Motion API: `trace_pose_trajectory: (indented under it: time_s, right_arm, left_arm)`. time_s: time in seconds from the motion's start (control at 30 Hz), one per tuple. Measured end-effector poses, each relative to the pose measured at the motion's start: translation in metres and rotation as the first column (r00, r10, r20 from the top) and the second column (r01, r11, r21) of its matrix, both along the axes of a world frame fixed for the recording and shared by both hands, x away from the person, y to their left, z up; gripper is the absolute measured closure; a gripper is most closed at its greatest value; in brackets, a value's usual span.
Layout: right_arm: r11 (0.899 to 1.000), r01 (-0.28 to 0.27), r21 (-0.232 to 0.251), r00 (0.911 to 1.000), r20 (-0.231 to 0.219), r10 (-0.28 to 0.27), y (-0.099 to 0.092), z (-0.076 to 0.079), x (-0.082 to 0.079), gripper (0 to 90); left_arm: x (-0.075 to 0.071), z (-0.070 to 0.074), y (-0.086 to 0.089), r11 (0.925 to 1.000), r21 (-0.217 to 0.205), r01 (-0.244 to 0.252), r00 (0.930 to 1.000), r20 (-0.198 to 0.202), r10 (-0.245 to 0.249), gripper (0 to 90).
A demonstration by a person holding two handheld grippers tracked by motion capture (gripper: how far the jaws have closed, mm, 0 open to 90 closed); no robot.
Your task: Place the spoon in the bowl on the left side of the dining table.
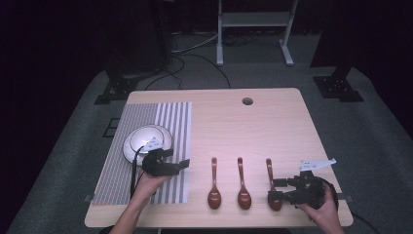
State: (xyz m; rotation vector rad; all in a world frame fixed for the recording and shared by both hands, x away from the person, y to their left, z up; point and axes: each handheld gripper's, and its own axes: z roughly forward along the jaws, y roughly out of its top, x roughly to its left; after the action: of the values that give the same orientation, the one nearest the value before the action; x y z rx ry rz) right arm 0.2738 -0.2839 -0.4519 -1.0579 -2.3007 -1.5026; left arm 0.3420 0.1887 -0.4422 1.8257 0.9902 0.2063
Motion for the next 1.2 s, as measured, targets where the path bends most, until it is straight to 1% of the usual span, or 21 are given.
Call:
trace_pose_trajectory:
  time_s: [0.03, 0.07, 0.1, 0.13, 0.17, 0.2, 0.23, 0.27, 0.37, 0.4, 0.47, 0.5, 0.57, 0.7, 0.87, 0.97, 1.07, 1.2]
  right_arm:
    - [1.0, -0.014, 0.002, 0.9999, 0.0, 0.014, 0.004, 0.0, 0.0, 29.6]
    - [1.0, -0.014, 0.002, 0.9999, 0.0, 0.014, 0.004, 0.0, 0.0, 29.6]
    - [0.999, -0.037, -0.004, 0.9993, -0.007, 0.037, 0.01, 0.0, 0.0, 30.9]
    - [0.999, -0.037, -0.004, 0.9993, -0.007, 0.037, 0.01, 0.0, 0.0, 30.9]
    - [0.998, -0.058, -0.008, 0.9982, -0.015, 0.058, 0.015, -0.002, -0.001, 31.0]
    - [0.998, -0.058, -0.008, 0.9982, -0.015, 0.058, 0.015, -0.002, -0.001, 31.0]
    - [0.997, -0.077, -0.01, 0.9968, -0.022, 0.077, 0.02, -0.003, -0.001, 32.0]
    - [0.997, -0.077, -0.01, 0.9968, -0.022, 0.077, 0.02, -0.003, -0.001, 32.0]
    - [0.995, -0.102, 0.006, 0.9942, -0.034, 0.102, 0.029, -0.004, 0.0, 35.2]
    - [0.995, -0.102, 0.006, 0.9942, -0.034, 0.102, 0.029, -0.004, 0.0, 35.2]
    - [0.992, -0.129, 0.007, 0.9906, -0.044, 0.13, 0.037, -0.007, 0.0, 40.1]
    - [0.992, -0.129, 0.007, 0.9906, -0.044, 0.13, 0.037, -0.007, 0.0, 40.1]
    - [0.989, -0.147, 0.0, 0.9878, -0.051, 0.147, 0.044, -0.008, 0.0, 44.1]
    - [0.986, -0.166, -0.024, 0.9846, -0.06, 0.164, 0.054, -0.009, 0.0, 52.3]
    - [0.981, -0.186, -0.047, 0.9803, -0.075, 0.182, 0.06, -0.012, -0.001, 65.4]
    - [0.978, -0.198, -0.06, 0.9781, -0.076, 0.194, 0.064, -0.015, -0.001, 70.9]
    - [0.974, -0.209, -0.086, 0.9759, -0.082, 0.202, 0.069, -0.017, -0.001, 73.7]
    - [0.969, -0.215, -0.119, 0.9746, -0.09, 0.205, 0.074, -0.02, -0.002, 74.7]
  left_arm:
    - [0.0, 0.0, 0.0, 1.0, 0.001, 0.0, 1.0, 0.001, 0.0, 8.7]
    - [0.0, 0.0, 0.0, 1.0, 0.002, -0.001, 1.0, 0.001, 0.001, 8.7]
    - [0.0, 0.0, 0.0, 1.0, 0.002, -0.001, 1.0, 0.001, 0.001, 8.7]
    - [0.0, 0.0, 0.0, 1.0, 0.0, -0.004, 1.0, 0.0, 0.004, 8.7]
    - [0.0, 0.0, 0.0, 1.0, -0.001, -0.006, 1.0, -0.001, 0.006, 8.8]
    - [0.0, 0.0, 0.0, 1.0, -0.001, -0.008, 1.0, -0.001, 0.008, 8.8]
    - [0.0, 0.0, 0.001, 1.0, -0.001, -0.009, 1.0, -0.002, 0.009, 8.7]
    - [0.001, 0.0, 0.001, 0.9999, -0.002, -0.012, 0.9999, -0.003, 0.012, 8.7]
    - [0.001, -0.001, 0.001, 0.9999, -0.002, -0.014, 0.9999, -0.006, 0.014, 8.8]
    - [0.002, 0.0, 0.001, 0.9999, -0.002, -0.015, 0.9999, -0.005, 0.015, 8.8]
    - [0.002, 0.0, 0.002, 0.9999, -0.003, -0.017, 0.9998, -0.005, 0.017, 8.8]
    - [0.002, 0.0, 0.002, 0.9999, -0.003, -0.017, 0.9998, -0.006, 0.017, 8.8]
    - [0.002, -0.001, 0.002, 0.9998, -0.005, -0.018, 0.9998, -0.009, 0.018, 8.8]
    - [0.003, -0.001, 0.002, 0.9998, -0.005, -0.02, 0.9997, -0.014, 0.02, 8.8]
    - [0.003, -0.002, 0.001, 0.9998, -0.005, -0.019, 0.9997, -0.015, 0.019, 8.8]
    - [0.003, -0.003, 0.0, 0.9999, -0.001, -0.015, 0.9997, -0.02, 0.015, 8.8]
    - [0.003, -0.004, -0.002, 0.9999, -0.003, -0.013, 0.9997, -0.023, 0.013, 8.8]
    - [0.003, -0.004, -0.004, 1.0, -0.003, -0.008, 0.9996, -0.025, 0.008, 8.8]
